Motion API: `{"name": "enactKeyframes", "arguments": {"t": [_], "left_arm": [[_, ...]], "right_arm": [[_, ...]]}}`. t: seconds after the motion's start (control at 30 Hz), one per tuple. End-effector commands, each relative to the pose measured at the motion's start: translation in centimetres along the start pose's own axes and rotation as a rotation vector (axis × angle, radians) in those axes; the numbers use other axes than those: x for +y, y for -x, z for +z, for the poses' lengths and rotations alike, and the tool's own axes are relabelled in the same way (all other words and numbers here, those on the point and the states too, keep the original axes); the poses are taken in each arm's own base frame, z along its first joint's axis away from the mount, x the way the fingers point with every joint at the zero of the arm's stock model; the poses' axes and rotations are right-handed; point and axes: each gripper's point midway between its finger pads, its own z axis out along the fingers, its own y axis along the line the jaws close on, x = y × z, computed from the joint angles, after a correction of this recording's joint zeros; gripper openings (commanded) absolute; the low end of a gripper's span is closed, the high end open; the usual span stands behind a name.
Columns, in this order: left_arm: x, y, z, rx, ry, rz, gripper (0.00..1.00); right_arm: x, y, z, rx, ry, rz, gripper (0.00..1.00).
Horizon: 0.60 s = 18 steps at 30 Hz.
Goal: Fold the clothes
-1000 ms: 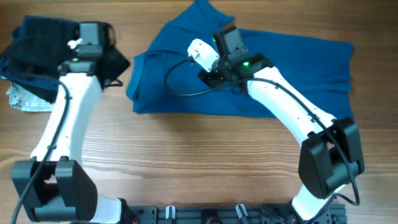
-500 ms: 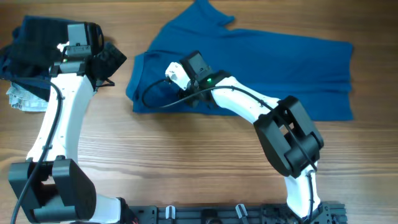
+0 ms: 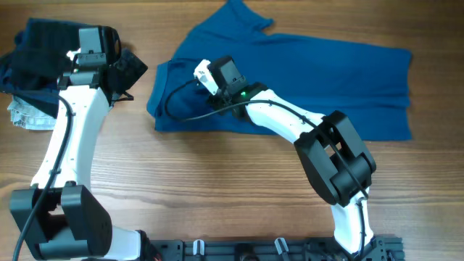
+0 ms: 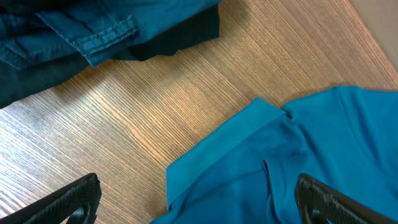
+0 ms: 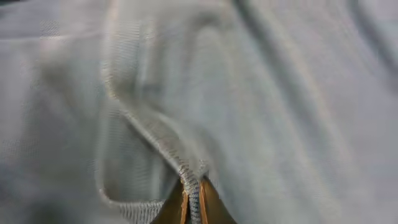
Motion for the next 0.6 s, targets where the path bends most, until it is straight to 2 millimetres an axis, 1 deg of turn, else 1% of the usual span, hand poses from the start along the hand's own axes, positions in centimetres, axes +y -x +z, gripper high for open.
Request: {"name": "enactKeyframes", "arguments": {"t": [0.0, 0.07, 0.13, 0.2, 0.27, 0.3, 0.33, 0.37, 0.4, 0.43, 0.47, 0.5, 0.53, 0.57], "left_arm": [[-0.1, 0.5, -0.3, -0.013, -0.007, -0.004, 1.00], [-0.1, 0.5, -0.3, -0.013, -0.007, -0.004, 1.00], [-0.1, 0.5, -0.3, -0.013, -0.007, -0.004, 1.00], [-0.1, 0.5, -0.3, -0.013, -0.007, -0.004, 1.00], [-0.1, 0.5, -0.3, -0.013, -0.007, -0.004, 1.00], [-0.1, 0.5, -0.3, -0.013, -0.007, -0.004, 1.00], [-0.1, 0.5, -0.3, -0.013, -0.007, -0.004, 1.00], [-0.1, 0.5, -0.3, -0.013, -0.007, -0.004, 1.00], [-0.1, 0.5, -0.3, -0.013, -0.007, -0.004, 1.00], [-0.1, 0.5, -0.3, -0.013, -0.007, -0.004, 1.00], [-0.1, 0.5, -0.3, -0.013, -0.007, -0.004, 1.00], [-0.1, 0.5, -0.3, -0.013, -0.007, -0.004, 1.00], [-0.1, 0.5, -0.3, -0.013, -0.007, -0.004, 1.00], [-0.1, 0.5, -0.3, -0.013, -0.007, -0.004, 1.00]], "right_arm": [[-3.4, 1.2, -1.1, -0.014, -0.153, -0.056, 0.04], [-5.0, 1.3, -1.1, -0.028, -0.177, -0.064, 0.05], [-7.1, 1.7, -1.3, -0.061, -0.212, -0.034, 0.09], [-9.0, 2.3, -1.4, -0.112, -0.228, -0.009, 0.11], [-10.3, 2.7, -1.4, -0.156, -0.222, -0.012, 0.18], [-10.9, 3.0, -1.1, -0.197, -0.193, -0.002, 0.28], [-11.2, 2.9, -0.6, -0.217, -0.182, 0.004, 0.50], [-11.7, 2.6, -0.2, -0.220, -0.188, 0.010, 0.59], [-12.0, 2.3, 0.3, -0.220, -0.193, 0.015, 0.64], [-12.3, 2.5, 0.5, -0.236, -0.202, 0.018, 0.66], [-12.4, 3.6, -0.3, -0.276, -0.201, 0.035, 0.67], [-11.6, 4.9, -1.3, -0.303, -0.171, 0.031, 0.66], [-10.4, 6.2, -2.6, -0.324, -0.125, 0.013, 0.66], [-8.6, 8.3, -4.6, -0.358, -0.075, -0.018, 0.65]]}}
